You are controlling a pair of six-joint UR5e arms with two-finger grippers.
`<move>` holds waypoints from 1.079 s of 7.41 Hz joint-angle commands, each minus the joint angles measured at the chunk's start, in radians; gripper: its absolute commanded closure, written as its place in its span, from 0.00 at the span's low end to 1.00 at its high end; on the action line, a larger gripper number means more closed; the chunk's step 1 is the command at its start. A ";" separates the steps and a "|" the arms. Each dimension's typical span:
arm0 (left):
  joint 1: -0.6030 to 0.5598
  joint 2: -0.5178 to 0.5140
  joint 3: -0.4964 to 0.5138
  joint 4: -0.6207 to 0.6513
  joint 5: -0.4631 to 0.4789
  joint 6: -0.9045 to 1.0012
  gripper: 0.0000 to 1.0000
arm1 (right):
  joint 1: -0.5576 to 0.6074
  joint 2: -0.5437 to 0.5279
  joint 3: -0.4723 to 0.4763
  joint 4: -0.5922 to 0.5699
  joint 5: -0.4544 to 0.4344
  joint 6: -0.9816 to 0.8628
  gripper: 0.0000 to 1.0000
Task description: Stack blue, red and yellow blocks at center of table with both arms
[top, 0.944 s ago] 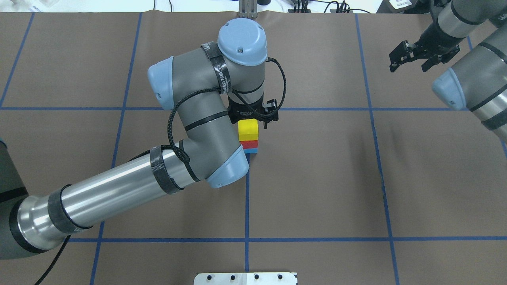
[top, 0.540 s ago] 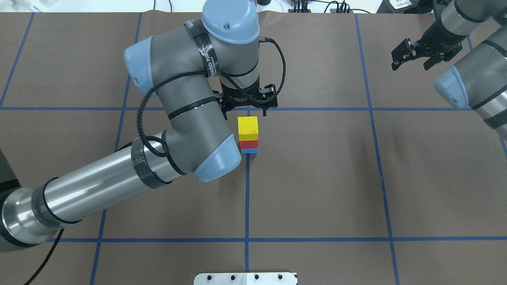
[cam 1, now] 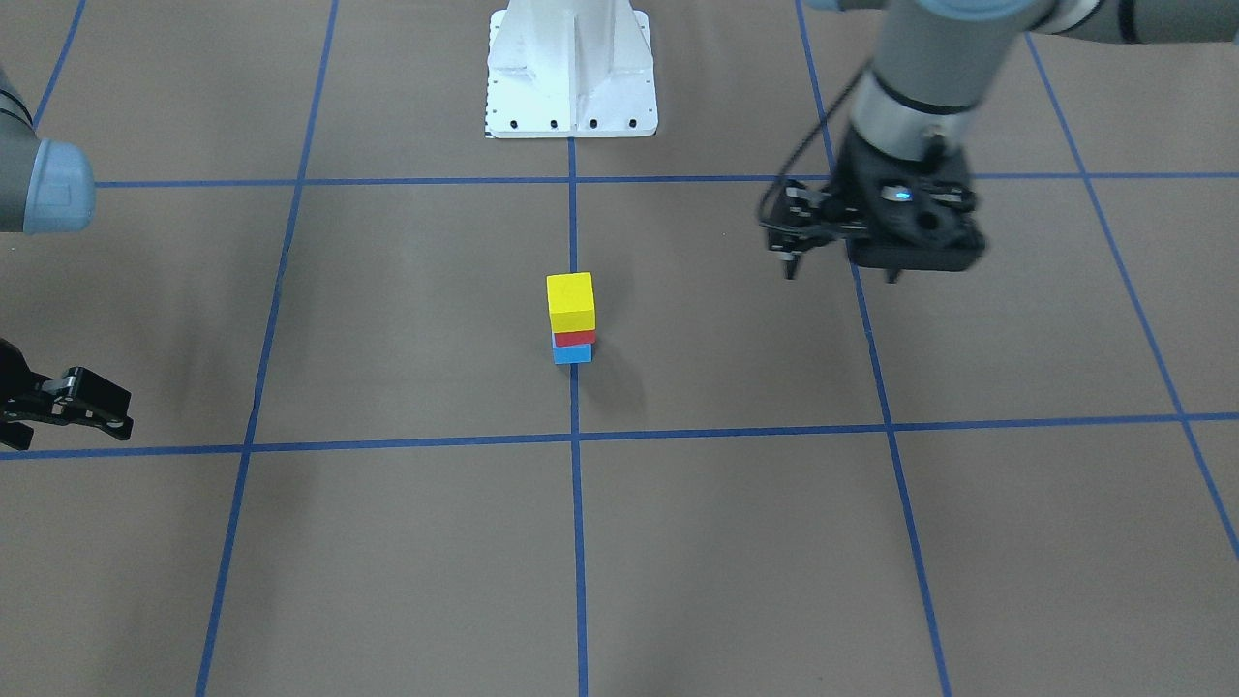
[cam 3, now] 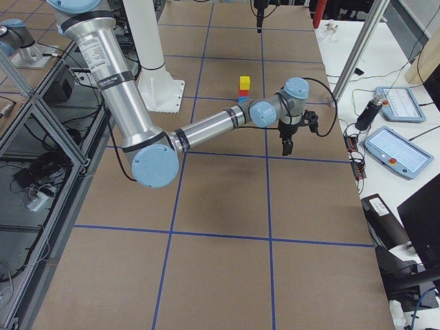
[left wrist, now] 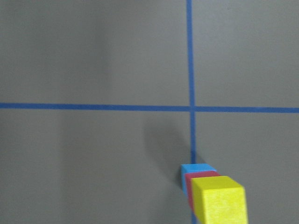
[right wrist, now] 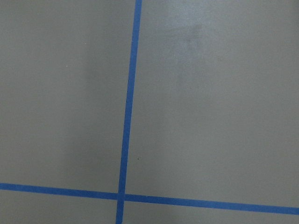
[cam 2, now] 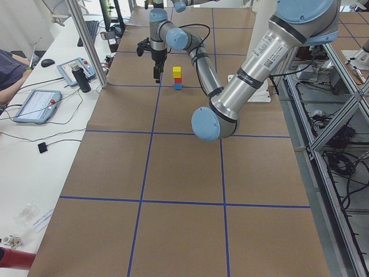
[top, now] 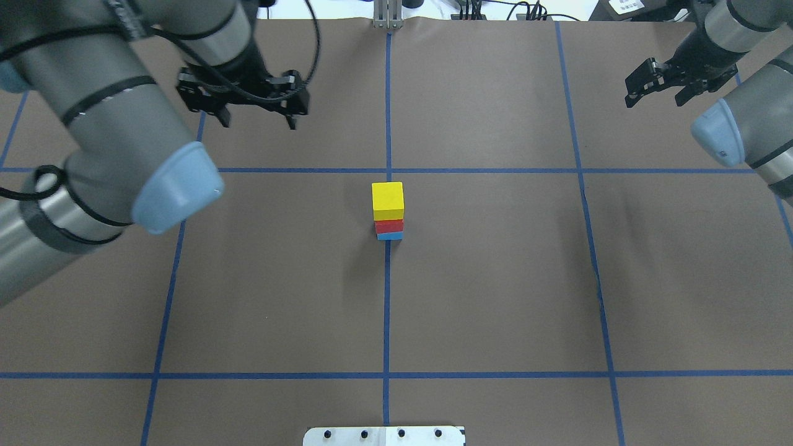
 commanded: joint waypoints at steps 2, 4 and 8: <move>-0.345 0.298 0.097 -0.100 -0.062 0.469 0.00 | 0.006 -0.136 0.020 0.081 -0.098 -0.013 0.01; -0.471 0.369 0.297 -0.207 -0.182 0.729 0.00 | 0.147 -0.150 -0.015 0.097 -0.041 -0.088 0.01; -0.519 0.431 0.406 -0.354 -0.174 0.856 0.00 | 0.345 -0.178 -0.043 -0.137 0.109 -0.378 0.01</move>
